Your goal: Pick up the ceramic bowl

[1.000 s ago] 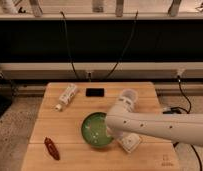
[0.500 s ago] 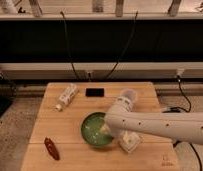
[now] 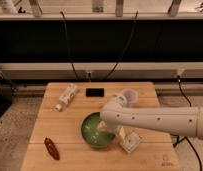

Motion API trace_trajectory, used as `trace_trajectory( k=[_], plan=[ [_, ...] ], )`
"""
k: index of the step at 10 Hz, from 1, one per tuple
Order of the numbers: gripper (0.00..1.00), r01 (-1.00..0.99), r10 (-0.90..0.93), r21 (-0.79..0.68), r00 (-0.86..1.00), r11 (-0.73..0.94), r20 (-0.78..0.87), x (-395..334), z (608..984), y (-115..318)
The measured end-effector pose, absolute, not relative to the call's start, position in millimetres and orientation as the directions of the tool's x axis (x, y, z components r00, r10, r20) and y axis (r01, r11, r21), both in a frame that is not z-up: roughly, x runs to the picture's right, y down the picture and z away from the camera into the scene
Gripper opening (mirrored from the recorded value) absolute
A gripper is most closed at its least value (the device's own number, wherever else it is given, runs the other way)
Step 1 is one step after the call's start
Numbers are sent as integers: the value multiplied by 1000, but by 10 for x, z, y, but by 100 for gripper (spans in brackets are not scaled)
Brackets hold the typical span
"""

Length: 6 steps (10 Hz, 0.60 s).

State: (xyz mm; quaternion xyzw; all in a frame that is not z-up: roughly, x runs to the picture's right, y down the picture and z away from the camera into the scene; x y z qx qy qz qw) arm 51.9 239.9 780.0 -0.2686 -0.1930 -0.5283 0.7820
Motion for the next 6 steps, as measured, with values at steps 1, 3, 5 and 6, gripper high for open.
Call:
trace_trajectory(
  k=[1,3,5,6],
  plan=[
    [76,935,-723,-205,354,289,593,516,7851,2383],
    [59,940,-726,-194,340,281,598,509,7920,2358],
    [39,943,-728,-192,333,273,599,534,7988,2358],
    [29,944,-728,-190,328,268,602,530,8016,2370]
  ],
)
